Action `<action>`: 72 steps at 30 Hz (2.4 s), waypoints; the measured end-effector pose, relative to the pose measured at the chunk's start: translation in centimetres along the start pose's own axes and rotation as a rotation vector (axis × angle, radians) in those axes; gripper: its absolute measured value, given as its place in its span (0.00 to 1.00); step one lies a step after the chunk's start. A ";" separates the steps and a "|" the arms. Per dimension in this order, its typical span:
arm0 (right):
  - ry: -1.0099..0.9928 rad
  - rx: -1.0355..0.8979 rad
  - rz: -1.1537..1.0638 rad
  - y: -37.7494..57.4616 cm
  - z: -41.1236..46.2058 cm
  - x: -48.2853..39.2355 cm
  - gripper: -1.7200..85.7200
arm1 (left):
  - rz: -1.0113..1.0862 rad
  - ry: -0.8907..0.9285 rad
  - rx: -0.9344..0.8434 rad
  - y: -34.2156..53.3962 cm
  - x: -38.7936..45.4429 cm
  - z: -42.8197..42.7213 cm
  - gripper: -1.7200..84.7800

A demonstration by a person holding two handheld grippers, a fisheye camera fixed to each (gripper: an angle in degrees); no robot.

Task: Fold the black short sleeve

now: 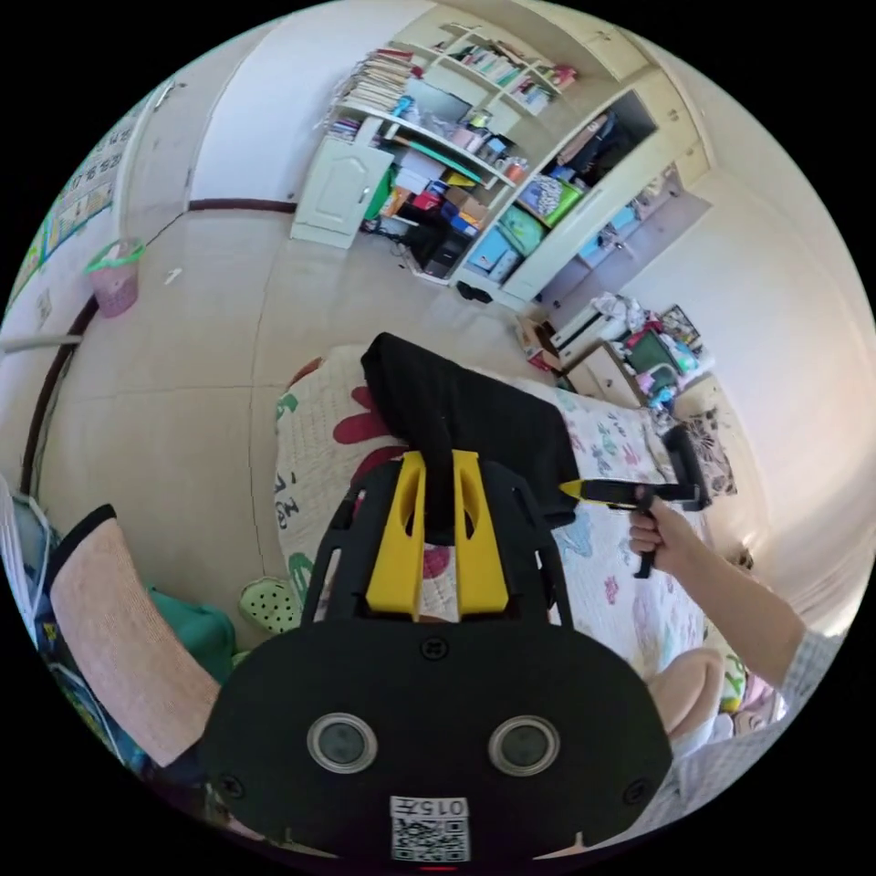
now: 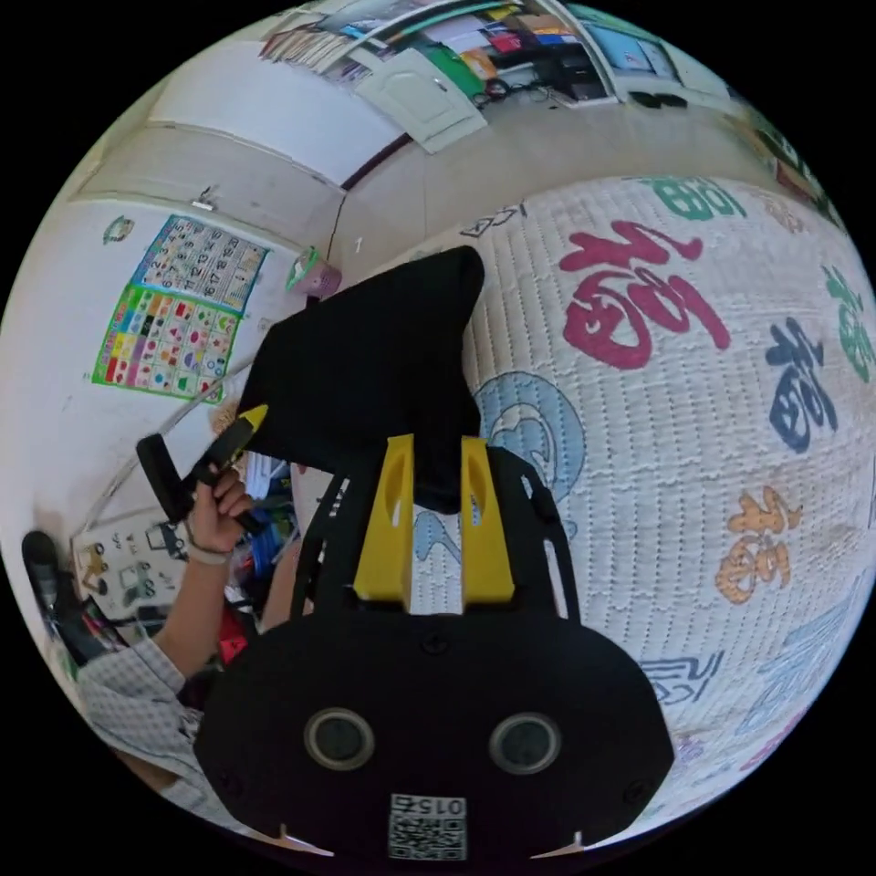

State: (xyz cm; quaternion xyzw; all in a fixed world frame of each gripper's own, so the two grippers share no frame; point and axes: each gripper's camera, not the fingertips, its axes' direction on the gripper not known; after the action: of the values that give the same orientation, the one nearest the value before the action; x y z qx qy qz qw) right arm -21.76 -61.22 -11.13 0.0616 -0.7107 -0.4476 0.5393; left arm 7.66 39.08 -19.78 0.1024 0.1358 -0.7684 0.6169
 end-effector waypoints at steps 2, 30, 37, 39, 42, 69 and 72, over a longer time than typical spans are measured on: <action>0.020 -0.005 -0.135 1.1 -2.2 0.0 0.08 | 0.004 0.118 -0.003 -0.8 0.7 -1.3 0.07; -0.283 0.656 0.275 37.1 -34.2 28.3 0.02 | 0.004 0.262 -0.307 7.7 19.3 14.0 0.15; -0.466 0.711 0.392 42.0 -37.7 33.5 0.02 | 0.051 0.254 -0.307 3.3 26.4 20.5 0.09; -0.464 0.742 0.434 43.5 -38.8 34.4 0.02 | 0.132 0.281 -0.258 1.9 29.8 20.6 0.09; -0.449 0.823 0.567 46.7 -40.3 35.9 0.02 | 0.192 0.372 -0.233 -0.8 35.0 22.2 0.09; 0.147 0.966 0.421 55.9 -51.6 28.9 0.16 | 0.239 0.729 -0.380 4.9 48.0 37.3 0.05; 0.069 1.021 0.407 58.0 -52.6 29.5 0.16 | 0.451 0.747 -0.514 5.7 54.2 40.0 0.09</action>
State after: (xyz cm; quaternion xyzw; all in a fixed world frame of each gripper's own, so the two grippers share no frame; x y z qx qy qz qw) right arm 32.23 -73.66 51.58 0.1912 -0.8170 0.0698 0.5395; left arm 1.76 -25.38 -0.20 0.2421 0.5063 -0.4687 0.6822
